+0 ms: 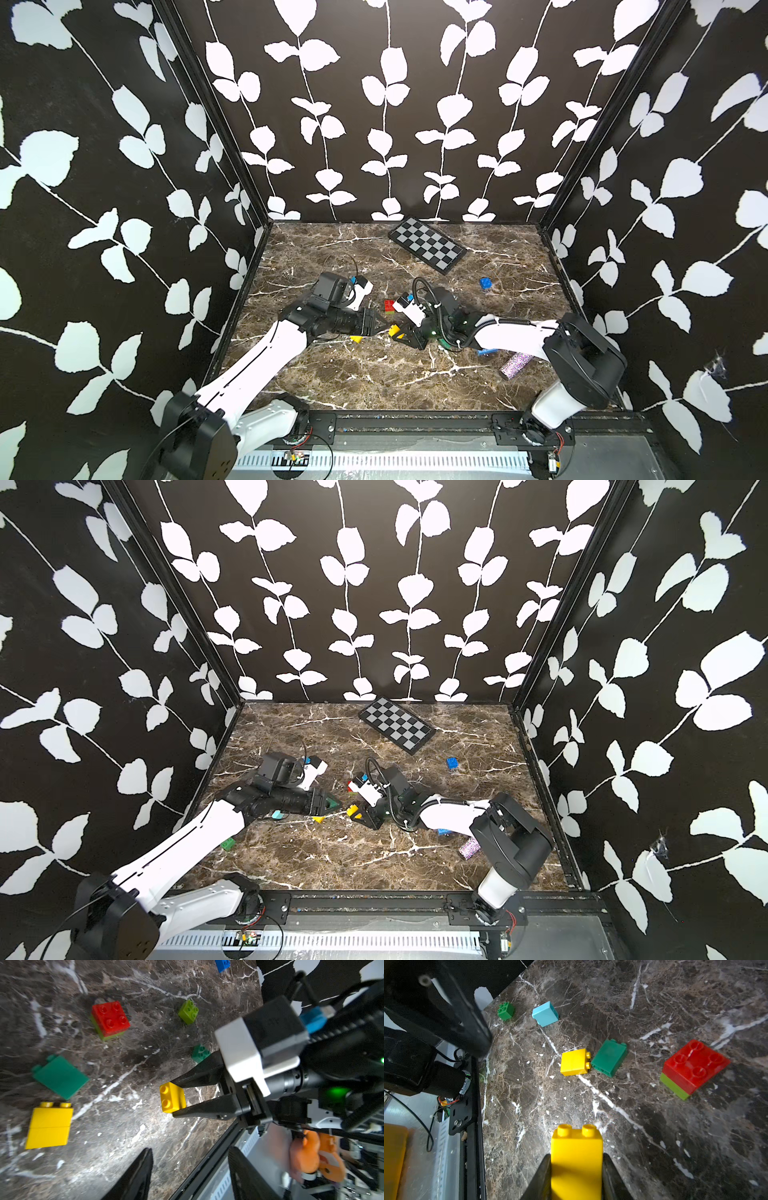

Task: Assemble the letter h with lego
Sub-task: Adjust the lego brick at the center of the board.

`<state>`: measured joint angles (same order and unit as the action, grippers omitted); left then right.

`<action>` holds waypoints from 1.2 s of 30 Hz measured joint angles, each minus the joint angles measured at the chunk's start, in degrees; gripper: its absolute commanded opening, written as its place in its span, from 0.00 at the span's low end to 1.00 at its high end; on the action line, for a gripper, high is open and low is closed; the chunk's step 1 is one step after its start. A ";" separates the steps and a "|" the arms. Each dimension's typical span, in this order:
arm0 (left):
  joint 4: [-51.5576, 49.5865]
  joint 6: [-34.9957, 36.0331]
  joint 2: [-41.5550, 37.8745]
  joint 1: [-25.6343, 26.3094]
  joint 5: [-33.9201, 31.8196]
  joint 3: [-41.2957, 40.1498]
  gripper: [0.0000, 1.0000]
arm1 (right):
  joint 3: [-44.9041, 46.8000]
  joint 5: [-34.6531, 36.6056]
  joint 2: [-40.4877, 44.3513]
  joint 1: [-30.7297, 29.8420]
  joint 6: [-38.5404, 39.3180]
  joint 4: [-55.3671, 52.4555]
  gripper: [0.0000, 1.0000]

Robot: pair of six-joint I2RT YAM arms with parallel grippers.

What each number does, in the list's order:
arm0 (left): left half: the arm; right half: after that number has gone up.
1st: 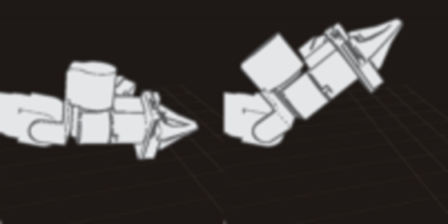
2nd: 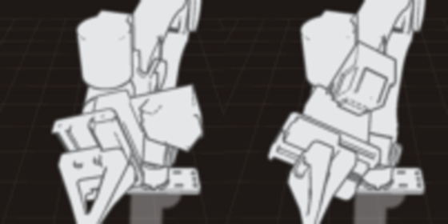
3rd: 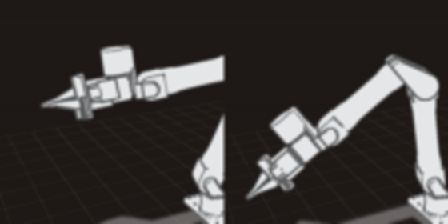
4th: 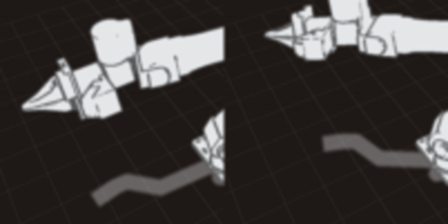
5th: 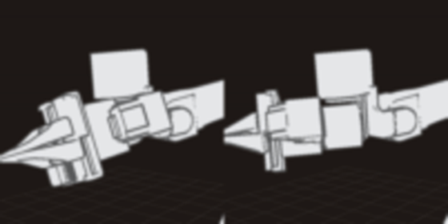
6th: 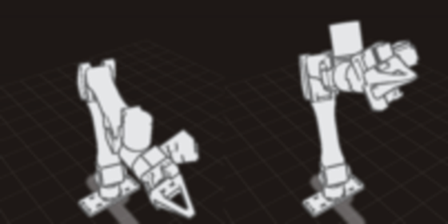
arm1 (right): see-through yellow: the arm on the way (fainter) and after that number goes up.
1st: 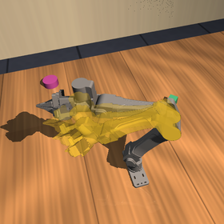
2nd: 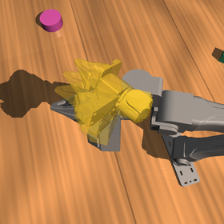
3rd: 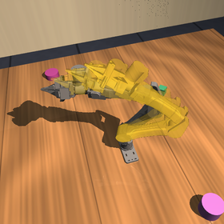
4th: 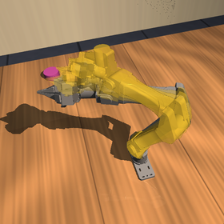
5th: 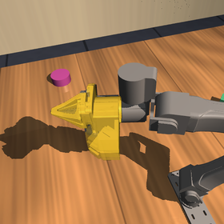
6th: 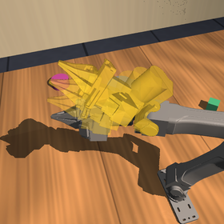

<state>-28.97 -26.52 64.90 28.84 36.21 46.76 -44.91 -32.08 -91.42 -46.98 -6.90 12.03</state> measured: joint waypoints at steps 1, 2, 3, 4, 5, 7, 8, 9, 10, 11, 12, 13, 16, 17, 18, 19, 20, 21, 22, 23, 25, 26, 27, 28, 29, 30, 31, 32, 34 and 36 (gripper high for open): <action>0.74 -0.68 0.50 0.00 0.70 0.00 0.54 | 0.00 0.09 0.44 -0.20 0.48 0.35 0.00; 1.64 -1.66 0.83 0.00 1.27 -0.02 0.53 | 0.00 0.11 0.98 -0.37 0.98 0.76 0.00; 2.60 -2.58 1.01 0.00 1.75 -0.13 0.52 | 0.00 0.09 1.40 -0.44 1.31 1.07 0.00; 3.82 -3.52 1.07 0.00 2.14 -0.39 0.51 | 0.00 0.09 1.77 -0.55 1.60 1.31 0.00; 5.29 -4.39 1.09 0.00 2.45 -0.83 0.49 | 0.00 0.11 2.01 -0.72 1.90 1.49 0.00; 7.04 -5.68 1.22 0.00 2.56 -1.73 0.48 | 0.00 0.13 2.19 -0.92 2.45 1.73 0.00; 7.43 -6.14 1.46 0.00 2.51 -2.03 0.48 | 0.00 0.15 2.19 -0.98 2.62 1.84 0.00; 7.72 -6.51 1.92 0.00 2.34 -2.21 0.48 | 0.00 0.15 2.19 -0.98 2.71 1.86 0.00; 7.91 -6.73 2.43 0.00 2.21 -2.29 0.48 | 0.00 0.15 2.19 -1.03 2.82 1.86 0.00; 8.07 -6.93 3.10 0.00 2.08 -2.32 0.47 | 0.00 0.17 2.19 -1.03 2.91 1.88 0.00; 8.17 -7.02 3.87 0.00 1.99 -2.36 0.46 | 0.00 0.22 2.19 -1.05 3.04 1.88 0.00; 8.33 -7.19 4.66 0.00 1.90 -2.38 0.45 | 0.00 0.28 2.19 -1.05 3.10 1.88 0.00; 9.51 -8.09 6.97 0.00 1.95 -2.97 0.42 | 0.00 0.70 2.23 -1.31 3.52 1.88 0.00; 9.88 -8.44 7.54 0.00 1.97 -3.30 0.42 | 0.00 0.85 2.23 -1.49 3.65 1.88 0.00; 10.21 -8.74 8.07 0.00 1.99 -3.54 0.41 | 0.00 1.09 2.23 -1.73 3.80 1.88 0.00; 10.43 -8.98 8.39 0.02 2.03 -3.67 0.41 | 0.00 1.22 2.23 -1.88 3.93 1.88 0.00; 10.56 -9.20 8.72 0.02 2.08 -3.69 0.40 | 0.00 1.40 2.23 -2.10 4.07 1.88 0.00; 10.86 -9.44 8.96 0.02 2.12 -3.69 0.38 | 0.00 1.46 2.23 -2.23 4.22 1.88 0.00; 11.19 -9.73 9.11 0.04 2.14 -3.69 0.36 | 0.00 1.53 2.23 -2.38 4.39 1.88 0.00; 11.61 -10.01 9.29 0.07 2.19 -3.69 0.34 | 0.00 1.66 2.23 -2.56 4.57 1.88 0.00; 12.76 -10.60 9.99 0.15 2.58 -3.72 0.29 | 0.00 1.73 2.23 -2.71 4.76 1.88 0.00; 13.46 -10.82 10.56 0.26 2.78 -3.74 0.28 | 0.00 1.81 2.23 -2.82 4.83 1.88 0.00; 14.10 -11.15 11.17 0.42 2.99 -3.76 0.28 | 0.00 1.92 2.23 -2.86 4.83 1.88 0.00; 14.58 -11.39 11.69 0.57 3.19 -3.80 0.28 | 0.00 2.16 2.23 -2.89 4.83 1.75 0.00; 15.13 -11.63 12.11 0.68 3.39 -3.91 0.28 | 0.00 2.51 2.23 -2.89 4.83 1.42 0.00; 15.58 -11.82 12.39 0.76 3.52 -4.00 0.29 | 0.02 2.80 2.23 -2.89 4.83 1.11 0.00; 15.72 -11.96 12.52 0.79 3.63 -4.02 0.30 | 0.02 2.97 2.25 -2.89 4.83 0.94 0.00; 15.76 -12.04 12.55 0.85 3.72 -4.07 0.30 | 0.00 3.17 2.25 -2.89 4.81 0.85 0.00; 15.69 -12.00 12.55 1.01 3.89 -4.04 0.30 | 0.00 3.65 2.25 -2.89 4.81 0.74 0.00; 15.37 -11.54 12.55 1.14 3.89 -4.07 0.30 | 0.00 4.35 2.36 -2.89 4.81 0.37 0.00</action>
<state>-13.61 -38.06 77.45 29.98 40.10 42.70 -44.91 -27.73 -89.06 -49.87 -2.09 12.40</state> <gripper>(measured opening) 0.302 0.316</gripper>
